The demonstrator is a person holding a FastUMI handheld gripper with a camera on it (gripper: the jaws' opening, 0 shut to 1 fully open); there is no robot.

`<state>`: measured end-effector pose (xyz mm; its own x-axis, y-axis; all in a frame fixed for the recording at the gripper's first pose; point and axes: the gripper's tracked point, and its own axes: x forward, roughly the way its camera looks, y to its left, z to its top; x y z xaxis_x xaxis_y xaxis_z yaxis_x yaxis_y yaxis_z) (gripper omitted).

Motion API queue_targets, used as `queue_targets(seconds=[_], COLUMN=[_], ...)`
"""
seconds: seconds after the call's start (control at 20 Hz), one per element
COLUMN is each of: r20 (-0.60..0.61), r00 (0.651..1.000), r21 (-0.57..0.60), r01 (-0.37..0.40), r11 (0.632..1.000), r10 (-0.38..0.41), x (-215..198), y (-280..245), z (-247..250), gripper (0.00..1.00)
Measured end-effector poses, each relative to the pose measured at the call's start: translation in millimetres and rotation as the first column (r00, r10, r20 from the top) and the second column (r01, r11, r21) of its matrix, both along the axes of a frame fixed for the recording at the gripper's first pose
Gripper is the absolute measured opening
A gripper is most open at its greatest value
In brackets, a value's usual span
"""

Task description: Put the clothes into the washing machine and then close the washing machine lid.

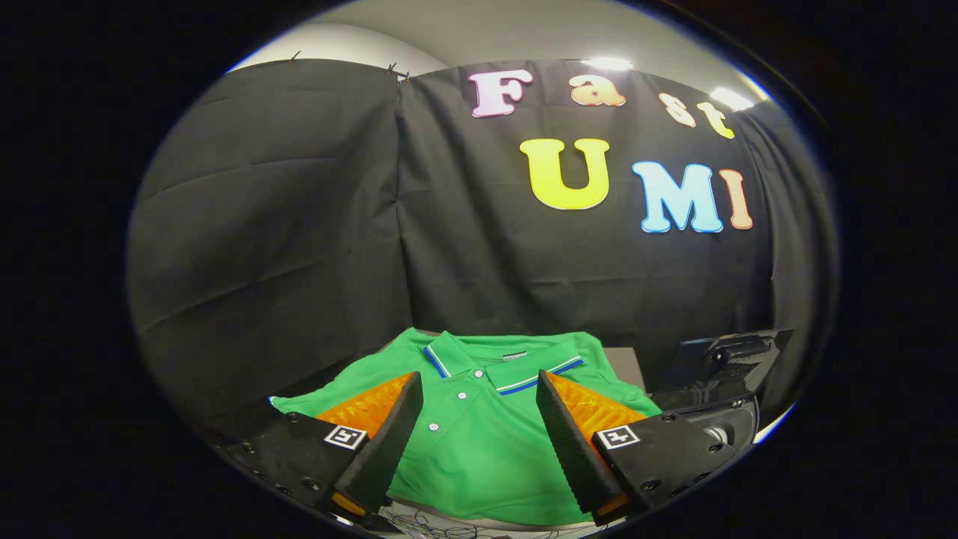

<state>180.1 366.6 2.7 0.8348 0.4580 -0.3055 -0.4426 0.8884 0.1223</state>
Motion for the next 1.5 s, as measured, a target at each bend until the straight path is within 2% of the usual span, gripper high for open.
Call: queue_targets(seconds=[0.3, 0.55, 0.75, 0.8, 0.95, 1.2, 1.3, 1.4, 1.5], r20=[-0.103, -0.218, -0.283, -0.249, -0.274, -0.273, -0.26, -0.251, -0.209], r00=[0.994, 0.974, 0.957, 0.966, 0.959, 0.96, 0.963, 0.964, 0.973], r21=[-0.086, -0.114, -0.183, -0.184, -0.196, -0.156, -0.163, -0.164, -0.163], r01=[-0.041, -0.084, -0.116, -0.112, -0.125, -0.103, -0.111, -0.129, -0.131], r11=[0.995, 0.99, 0.976, 0.977, 0.973, 0.982, 0.98, 0.978, 0.978], r10=[0.032, 0.057, 0.061, 0.064, 0.069, 0.057, 0.066, 0.085, 0.095], x=[10.1, 9.8, 10.7, 11.4, 10.9, 18.0, 21.1, 19.2, 17.3], y=[25.1, 40.3, 41.7, 41.3, 46.1, 42.8, 44.6, 45.3, 45.3], z=[-34.4, -60.1, -81.5, -73.2, -78.7, -79.0, -77.1, -76.1, -61.3], gripper=[0.96, 0.96, 0.96, 0.96, 0.95, 0.27, 0.28, 0.02, 0.01])
